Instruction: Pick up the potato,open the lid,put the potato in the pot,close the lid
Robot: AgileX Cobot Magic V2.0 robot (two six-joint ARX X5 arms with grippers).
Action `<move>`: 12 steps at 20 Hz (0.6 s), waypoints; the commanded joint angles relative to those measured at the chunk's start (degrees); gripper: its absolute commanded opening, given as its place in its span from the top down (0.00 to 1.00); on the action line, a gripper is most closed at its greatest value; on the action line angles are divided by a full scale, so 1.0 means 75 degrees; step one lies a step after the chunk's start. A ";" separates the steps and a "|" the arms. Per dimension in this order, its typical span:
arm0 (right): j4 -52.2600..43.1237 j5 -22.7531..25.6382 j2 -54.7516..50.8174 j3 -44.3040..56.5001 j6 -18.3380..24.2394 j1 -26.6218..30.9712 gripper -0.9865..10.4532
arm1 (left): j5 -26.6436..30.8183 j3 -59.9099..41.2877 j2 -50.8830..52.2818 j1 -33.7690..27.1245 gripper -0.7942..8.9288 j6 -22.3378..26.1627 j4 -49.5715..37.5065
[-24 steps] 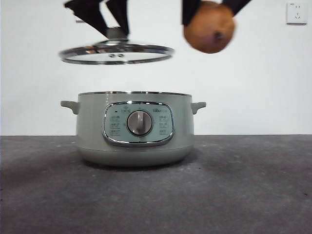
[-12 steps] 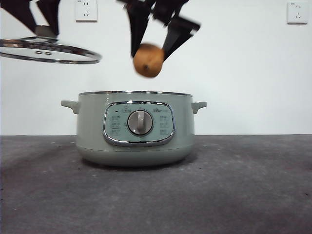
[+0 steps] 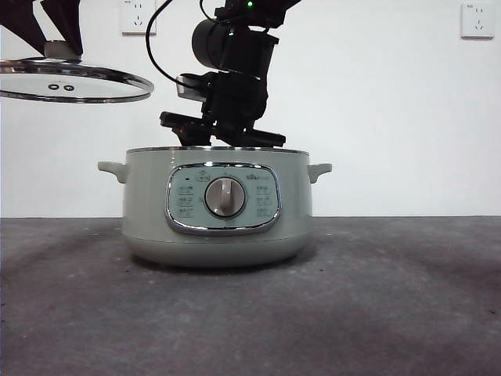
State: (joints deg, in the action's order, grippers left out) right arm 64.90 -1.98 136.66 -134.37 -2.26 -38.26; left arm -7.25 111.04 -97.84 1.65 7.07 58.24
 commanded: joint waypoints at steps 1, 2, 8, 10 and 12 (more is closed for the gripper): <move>0.0009 -0.0026 0.0245 0.0003 -0.0085 0.0000 0.90 | -0.0090 0.0079 0.0125 -0.0029 0.93 0.0090 -0.0297; -0.0023 -0.0023 0.0245 -0.0012 -0.0242 -0.0003 0.87 | -0.0087 0.0079 0.0122 -0.0029 0.93 0.0090 -0.0315; 0.0452 0.0038 0.0242 -0.1206 -0.0507 -0.0050 0.36 | -0.0090 0.0076 0.0102 -0.0029 0.93 0.0090 -0.0408; 0.1224 0.0358 0.0242 -0.2087 -0.0510 -0.0055 0.37 | -0.0093 0.0076 0.0102 -0.0029 0.93 0.0087 -0.0391; 0.1894 0.0752 0.0221 -0.2806 -0.0571 -0.0108 0.40 | -0.0125 0.0076 0.0102 -0.0017 0.93 0.0082 -0.0277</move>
State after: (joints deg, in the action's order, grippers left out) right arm 77.67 3.01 137.38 -155.61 -6.17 -38.76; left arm -7.73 111.04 -97.84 1.58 7.09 57.87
